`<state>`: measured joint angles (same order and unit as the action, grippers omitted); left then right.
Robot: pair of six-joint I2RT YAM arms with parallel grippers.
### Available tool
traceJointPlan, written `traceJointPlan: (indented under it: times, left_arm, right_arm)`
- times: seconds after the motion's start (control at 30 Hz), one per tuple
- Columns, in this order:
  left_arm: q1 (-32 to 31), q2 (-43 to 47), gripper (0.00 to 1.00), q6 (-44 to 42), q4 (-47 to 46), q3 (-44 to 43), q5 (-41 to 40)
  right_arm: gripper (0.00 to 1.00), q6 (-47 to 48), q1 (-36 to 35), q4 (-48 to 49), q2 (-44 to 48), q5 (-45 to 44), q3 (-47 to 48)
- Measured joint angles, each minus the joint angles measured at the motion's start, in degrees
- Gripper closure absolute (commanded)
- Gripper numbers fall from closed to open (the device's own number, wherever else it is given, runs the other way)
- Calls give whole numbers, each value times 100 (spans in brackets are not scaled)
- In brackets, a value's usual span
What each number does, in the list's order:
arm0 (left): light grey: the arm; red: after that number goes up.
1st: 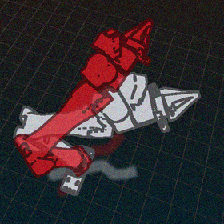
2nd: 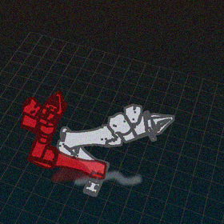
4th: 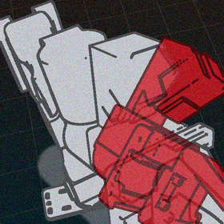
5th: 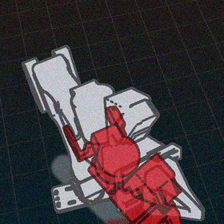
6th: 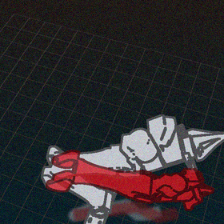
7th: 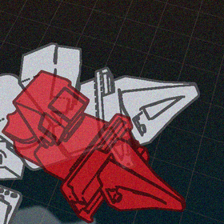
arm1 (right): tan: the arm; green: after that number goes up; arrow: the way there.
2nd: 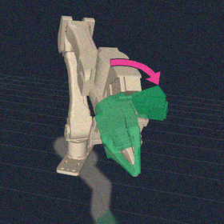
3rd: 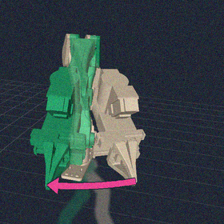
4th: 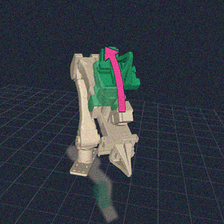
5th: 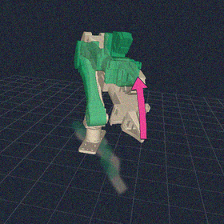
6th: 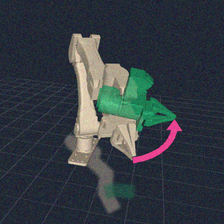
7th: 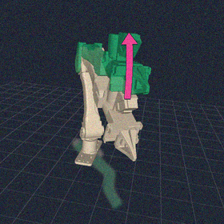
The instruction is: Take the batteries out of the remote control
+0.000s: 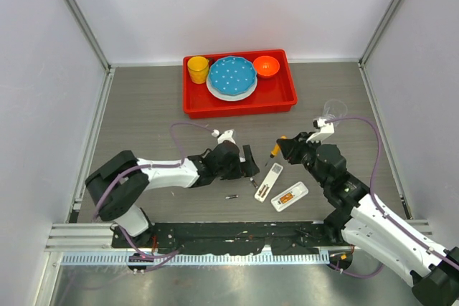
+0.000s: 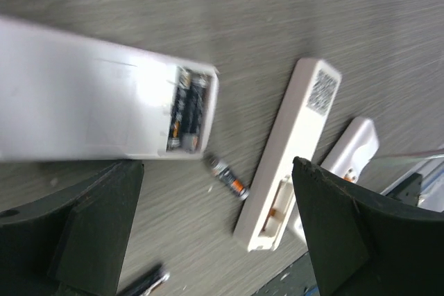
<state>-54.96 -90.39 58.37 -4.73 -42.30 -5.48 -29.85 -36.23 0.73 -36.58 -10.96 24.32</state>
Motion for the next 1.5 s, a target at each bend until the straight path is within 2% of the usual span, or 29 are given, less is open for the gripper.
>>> traceJointPlan:
  times: [0.2, 0.4, 0.6, 0.7, 0.8, 0.97, 1.17, 1.5]
  left_arm:
    - [-4, -584, 8, -81, -754, -339, 31]
    - [-4, -527, 11, -494, -809, -361, 151]
    - [-2, 560, 9, -1134, -299, -310, 164]
    - [0, 1145, 7, -1589, 116, -350, 17]
    - [59, 1362, 7, -2079, 627, -442, -271]
    - [503, 1056, 7, -2741, 1290, -560, -400]
    - [1003, 297, 8, -3370, 1753, -859, -136]
    - [1147, -179, 12, -4015, 1869, -1106, 269]
  right_arm:
    - [99, -2, 0, -186, 98, -144, 0]
    - [99, 0, 0, -308, 157, -313, 0]
    - [99, 0, 0, -92, -122, -348, 0]
    - [99, 0, 0, 219, -527, -306, 0]
    - [99, -2, 0, 529, -1029, -238, 0]
    - [98, -15, -42, 1064, -1882, -125, 50]
    - [99, -33, -304, 1687, -2527, -197, 197]
    - [99, -33, -605, 2267, -3274, -570, 501]
